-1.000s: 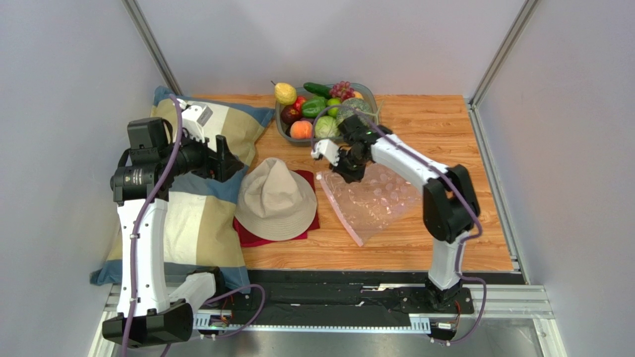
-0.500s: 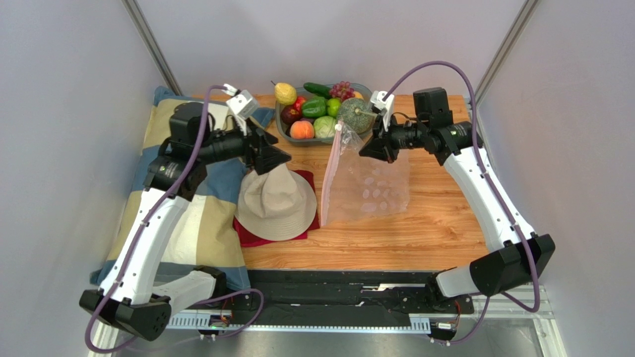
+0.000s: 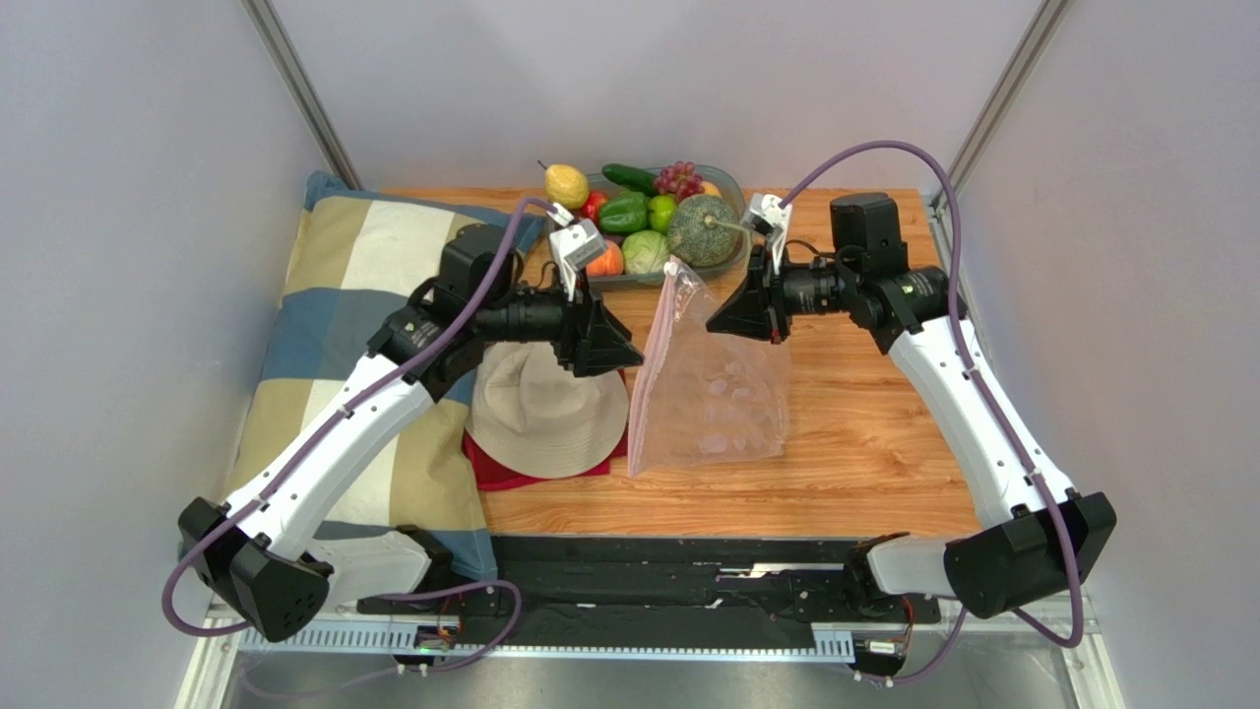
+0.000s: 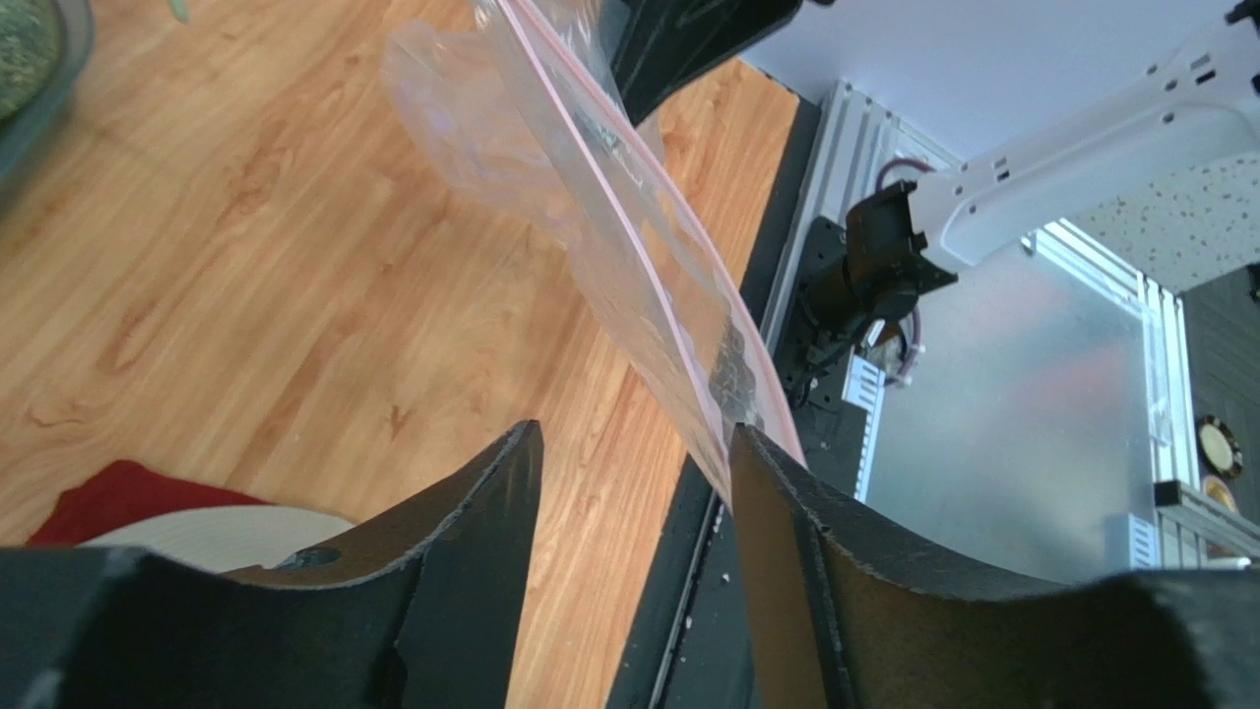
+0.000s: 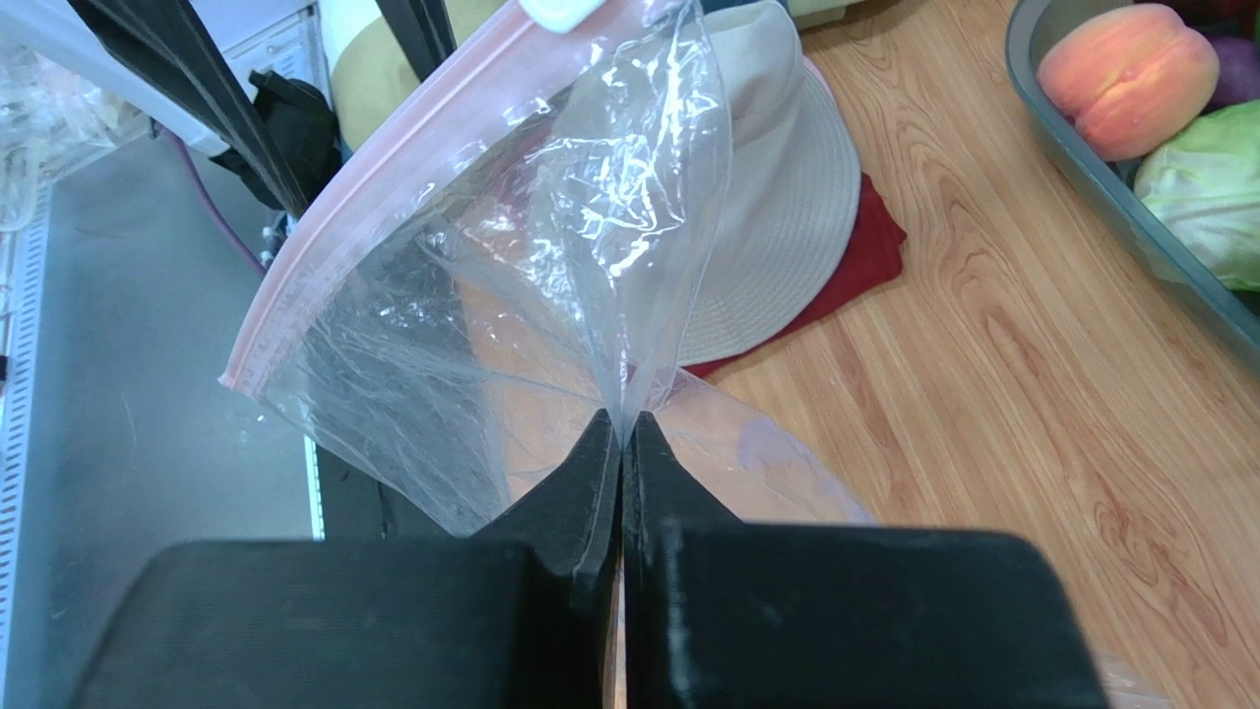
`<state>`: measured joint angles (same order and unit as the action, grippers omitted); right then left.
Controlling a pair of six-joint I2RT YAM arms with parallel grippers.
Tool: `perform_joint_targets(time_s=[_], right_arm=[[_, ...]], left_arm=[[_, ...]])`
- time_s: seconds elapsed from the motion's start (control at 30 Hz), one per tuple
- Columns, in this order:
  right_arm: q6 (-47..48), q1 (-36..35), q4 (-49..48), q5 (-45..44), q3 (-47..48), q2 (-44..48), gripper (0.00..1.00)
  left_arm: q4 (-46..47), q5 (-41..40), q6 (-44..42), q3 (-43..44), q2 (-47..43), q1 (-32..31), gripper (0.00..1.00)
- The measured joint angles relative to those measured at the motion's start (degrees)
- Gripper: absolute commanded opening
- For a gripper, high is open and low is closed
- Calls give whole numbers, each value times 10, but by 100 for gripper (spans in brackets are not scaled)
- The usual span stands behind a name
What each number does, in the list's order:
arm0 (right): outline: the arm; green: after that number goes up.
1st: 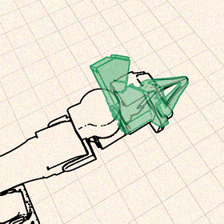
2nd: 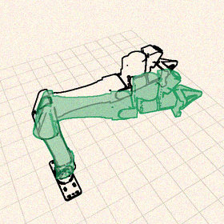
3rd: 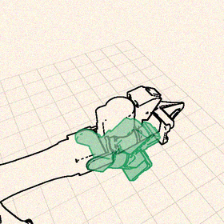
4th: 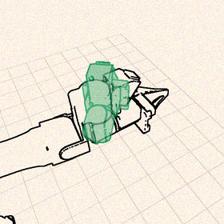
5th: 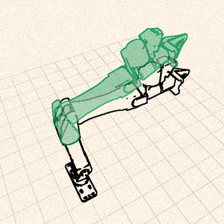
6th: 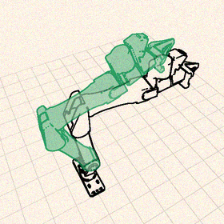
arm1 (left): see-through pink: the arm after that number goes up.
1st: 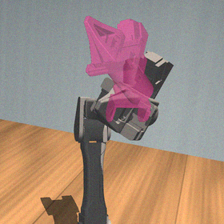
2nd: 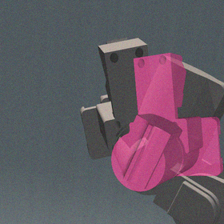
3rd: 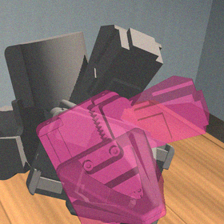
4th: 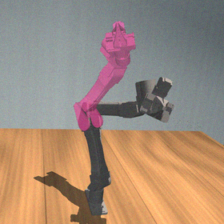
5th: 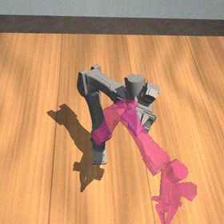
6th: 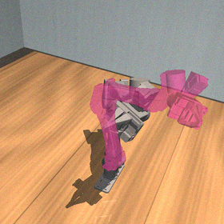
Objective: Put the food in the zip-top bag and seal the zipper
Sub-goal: Pick up the zipper food storage bag at the center of the board, then open the zipper of the food storage bag at the center of the board.
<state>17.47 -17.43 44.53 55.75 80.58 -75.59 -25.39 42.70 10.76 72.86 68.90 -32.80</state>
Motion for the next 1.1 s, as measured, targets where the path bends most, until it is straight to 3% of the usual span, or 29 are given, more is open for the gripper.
perform_joint_targets(time_s=[0.27,0.37,0.47,0.5,0.63,0.7,0.8,0.9,1.1], right_arm=[[-12,0,-8,15,-1,2,0],[-12,0,-8,17,-1,2,0],[-19,0,-15,22,-1,3,3],[-24,0,-21,23,-1,3,11],[-74,0,-63,10,-1,0,80],[-103,3,-75,-19,4,-6,89],[-141,27,-81,-77,26,-18,92],[-180,79,-84,-116,39,-14,86],[-250,132,-73,-151,41,30,80]], left_arm=[[0,-22,9,-14,1,-20,47],[-1,-31,9,-15,3,-22,38],[-1,-38,14,-15,10,-25,12],[-1,-37,16,-15,14,-25,0],[-1,-43,38,-13,31,-26,0],[-6,-59,57,-2,40,-26,0],[-13,-100,90,41,60,-27,0],[-30,-159,122,104,87,-35,0],[-87,-316,186,271,193,-112,0]])
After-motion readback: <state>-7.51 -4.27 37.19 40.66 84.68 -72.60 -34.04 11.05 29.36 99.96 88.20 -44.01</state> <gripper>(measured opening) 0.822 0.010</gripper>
